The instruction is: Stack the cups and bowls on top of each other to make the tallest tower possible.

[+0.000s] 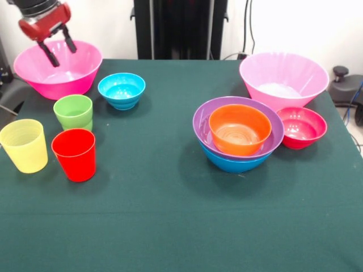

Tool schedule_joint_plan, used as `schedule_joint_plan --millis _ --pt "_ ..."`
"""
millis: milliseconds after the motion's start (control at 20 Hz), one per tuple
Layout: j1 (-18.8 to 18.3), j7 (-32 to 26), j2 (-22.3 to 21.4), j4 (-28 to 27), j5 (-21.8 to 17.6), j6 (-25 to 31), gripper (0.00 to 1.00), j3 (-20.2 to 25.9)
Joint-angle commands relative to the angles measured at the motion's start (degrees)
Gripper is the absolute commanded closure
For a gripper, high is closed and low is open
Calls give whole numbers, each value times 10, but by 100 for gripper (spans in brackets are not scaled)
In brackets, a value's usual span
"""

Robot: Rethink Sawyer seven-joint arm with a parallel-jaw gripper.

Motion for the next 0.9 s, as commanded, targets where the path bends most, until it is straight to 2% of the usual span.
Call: schedule_joint_plan --millis 50,600,900 --pt "-4 -130 57 -39 -50 30 0 2" --pt "-12 -142 93 -72 -79 26 0 0" --pt "-27 -209 137 -126 -75 71 0 11"
